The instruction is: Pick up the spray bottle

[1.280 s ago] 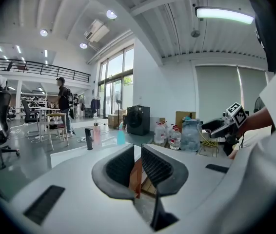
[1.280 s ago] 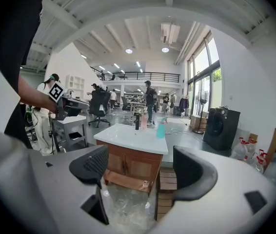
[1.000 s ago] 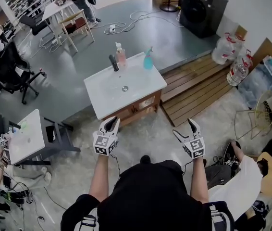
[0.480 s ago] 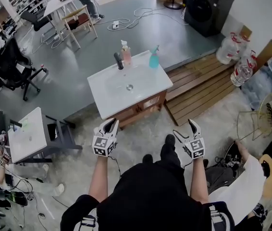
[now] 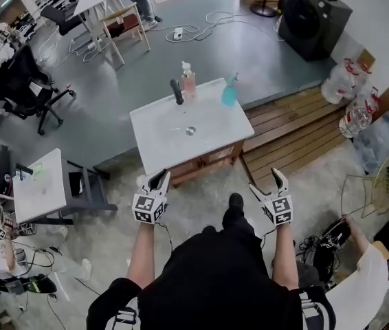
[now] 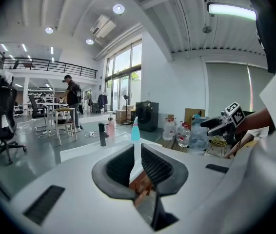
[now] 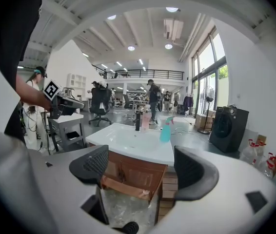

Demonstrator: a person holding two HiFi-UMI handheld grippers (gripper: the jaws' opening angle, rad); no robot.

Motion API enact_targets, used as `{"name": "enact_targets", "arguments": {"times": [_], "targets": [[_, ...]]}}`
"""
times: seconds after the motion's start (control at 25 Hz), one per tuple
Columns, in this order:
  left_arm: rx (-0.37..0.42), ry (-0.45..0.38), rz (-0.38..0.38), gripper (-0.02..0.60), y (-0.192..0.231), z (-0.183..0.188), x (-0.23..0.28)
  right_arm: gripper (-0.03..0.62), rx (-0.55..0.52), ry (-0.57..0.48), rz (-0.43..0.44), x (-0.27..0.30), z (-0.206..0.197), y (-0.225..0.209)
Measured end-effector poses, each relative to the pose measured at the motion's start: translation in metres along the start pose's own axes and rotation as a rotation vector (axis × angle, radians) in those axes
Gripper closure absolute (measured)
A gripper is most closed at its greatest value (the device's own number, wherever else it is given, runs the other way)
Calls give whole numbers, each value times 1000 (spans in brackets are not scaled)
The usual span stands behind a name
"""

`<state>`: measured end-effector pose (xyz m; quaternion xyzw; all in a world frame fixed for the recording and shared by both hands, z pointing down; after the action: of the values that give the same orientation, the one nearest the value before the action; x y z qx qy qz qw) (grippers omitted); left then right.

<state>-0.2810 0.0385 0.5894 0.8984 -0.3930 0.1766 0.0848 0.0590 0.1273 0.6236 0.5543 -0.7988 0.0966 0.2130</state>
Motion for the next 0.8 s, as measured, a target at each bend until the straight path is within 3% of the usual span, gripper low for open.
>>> {"name": "enact_targets", "arguments": {"times": [0.48, 0.8], "targets": [[-14, -34, 89, 526, 3, 68, 110, 163, -48, 7, 78, 78, 35, -127], [-59, -29, 182, 526, 2, 92, 168, 163, -96, 5, 153, 132, 55, -209]]}}
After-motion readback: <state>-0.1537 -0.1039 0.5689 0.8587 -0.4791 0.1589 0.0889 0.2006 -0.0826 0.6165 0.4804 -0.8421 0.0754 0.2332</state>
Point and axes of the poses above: the fingertips, and each gripper's own axes: x forward along the fingers, y to its left, z out of its top, the point moved 2 cm from there along -x, backward along the fingers, and after that the axes turned 4 degrees about y, right-handed, at the moved point
